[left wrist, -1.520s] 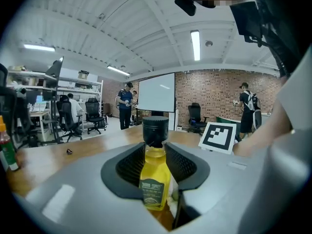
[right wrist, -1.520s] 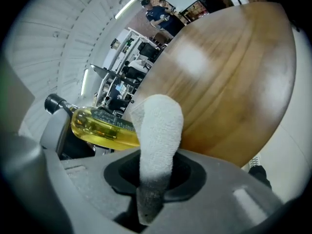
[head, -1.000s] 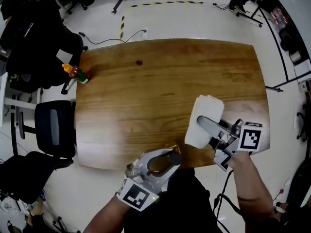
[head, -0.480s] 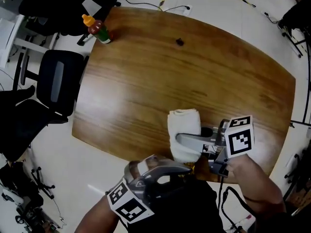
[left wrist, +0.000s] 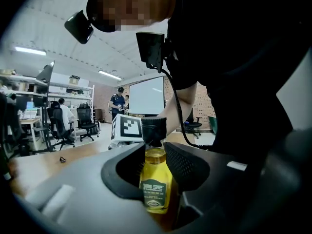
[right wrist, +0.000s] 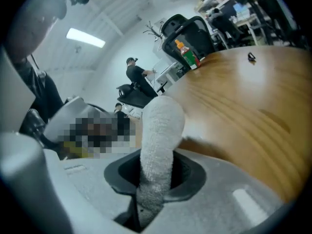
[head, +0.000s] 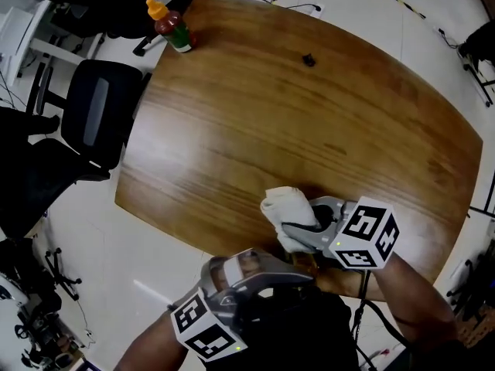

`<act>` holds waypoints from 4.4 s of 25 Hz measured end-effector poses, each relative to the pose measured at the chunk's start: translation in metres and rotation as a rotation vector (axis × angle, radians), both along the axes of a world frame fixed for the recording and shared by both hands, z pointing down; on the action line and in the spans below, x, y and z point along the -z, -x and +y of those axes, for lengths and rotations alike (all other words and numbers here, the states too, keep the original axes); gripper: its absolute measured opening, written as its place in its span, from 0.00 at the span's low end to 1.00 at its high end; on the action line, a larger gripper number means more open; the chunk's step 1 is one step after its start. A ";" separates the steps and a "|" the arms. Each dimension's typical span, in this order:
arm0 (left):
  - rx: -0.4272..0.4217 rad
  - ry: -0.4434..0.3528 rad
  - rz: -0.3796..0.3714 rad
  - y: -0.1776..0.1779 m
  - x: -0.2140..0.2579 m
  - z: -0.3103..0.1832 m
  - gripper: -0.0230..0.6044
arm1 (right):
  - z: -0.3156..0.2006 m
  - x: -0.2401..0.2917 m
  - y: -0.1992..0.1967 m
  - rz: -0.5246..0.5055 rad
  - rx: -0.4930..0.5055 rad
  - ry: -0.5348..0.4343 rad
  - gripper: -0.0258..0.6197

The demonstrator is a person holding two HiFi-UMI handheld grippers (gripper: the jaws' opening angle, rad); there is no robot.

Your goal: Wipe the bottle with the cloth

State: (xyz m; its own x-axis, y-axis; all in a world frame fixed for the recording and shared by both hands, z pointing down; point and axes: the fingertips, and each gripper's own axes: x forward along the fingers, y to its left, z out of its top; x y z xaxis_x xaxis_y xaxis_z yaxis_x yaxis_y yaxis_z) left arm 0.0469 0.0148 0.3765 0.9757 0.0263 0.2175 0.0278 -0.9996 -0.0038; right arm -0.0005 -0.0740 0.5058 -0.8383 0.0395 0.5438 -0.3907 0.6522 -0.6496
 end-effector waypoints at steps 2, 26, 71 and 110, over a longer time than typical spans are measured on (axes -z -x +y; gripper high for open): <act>-0.006 0.000 0.003 -0.001 0.001 0.001 0.26 | 0.003 -0.011 -0.001 0.085 0.072 -0.076 0.15; 0.029 0.004 0.009 0.001 -0.017 0.001 0.27 | -0.005 0.074 -0.155 -0.025 -0.866 -0.272 0.15; -0.310 -0.060 -0.189 0.027 -0.014 -0.040 0.44 | 0.151 0.136 -0.041 -0.158 -1.189 -0.364 0.16; 0.022 0.375 -0.069 -0.021 -0.017 -0.113 0.31 | 0.029 0.088 -0.040 -0.231 -1.768 -0.596 0.15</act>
